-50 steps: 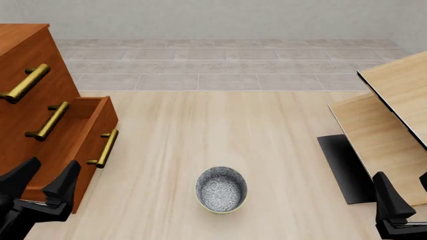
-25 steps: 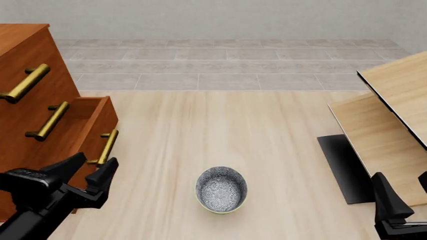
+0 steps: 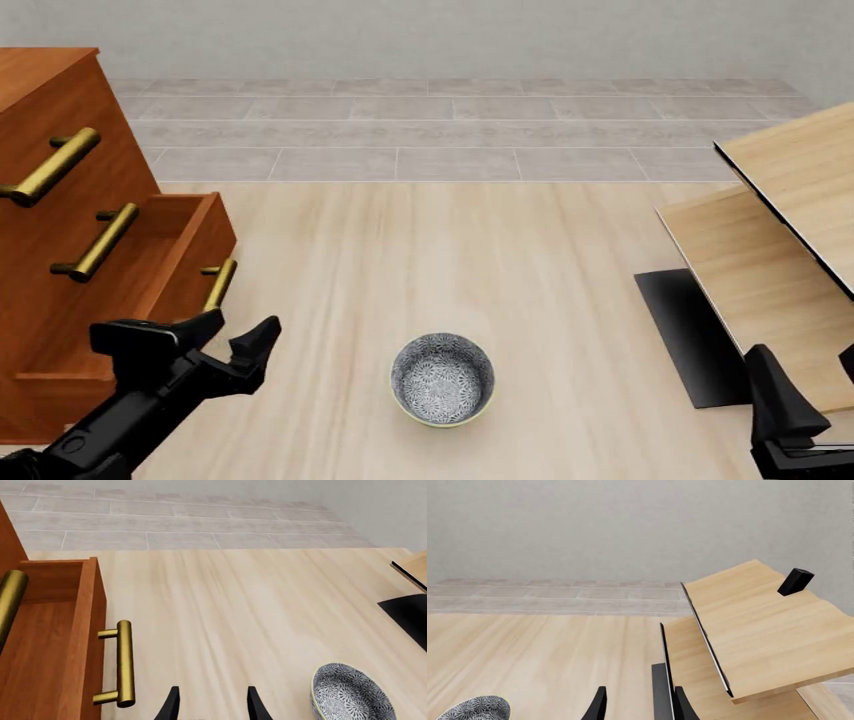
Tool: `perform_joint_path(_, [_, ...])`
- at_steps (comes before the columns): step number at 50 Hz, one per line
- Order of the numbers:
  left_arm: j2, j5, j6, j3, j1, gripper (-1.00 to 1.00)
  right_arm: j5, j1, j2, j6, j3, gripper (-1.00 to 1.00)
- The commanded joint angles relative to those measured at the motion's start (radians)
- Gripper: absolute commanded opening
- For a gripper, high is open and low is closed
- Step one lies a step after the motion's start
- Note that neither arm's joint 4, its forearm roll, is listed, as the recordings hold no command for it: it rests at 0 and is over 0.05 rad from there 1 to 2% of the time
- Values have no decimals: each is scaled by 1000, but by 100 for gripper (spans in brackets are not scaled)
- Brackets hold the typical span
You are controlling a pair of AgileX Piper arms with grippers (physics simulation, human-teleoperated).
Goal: Close the bottom drawer of the cabinet.
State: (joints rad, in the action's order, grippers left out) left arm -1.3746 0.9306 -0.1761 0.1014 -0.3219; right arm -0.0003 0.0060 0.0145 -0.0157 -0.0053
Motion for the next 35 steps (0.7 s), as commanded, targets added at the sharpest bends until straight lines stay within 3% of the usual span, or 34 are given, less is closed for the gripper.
perform_joint_path(1, [-158,84,-32,24,6,100,-1,-2,-1,2,1,100])
perform_joint_path(24, [-421,221,-17,82,115,100,3,-3,-4,3,0,100])
perform_joint_path(35, [-436,227,3,86,138,100,4,-3,-6,3,0,100])
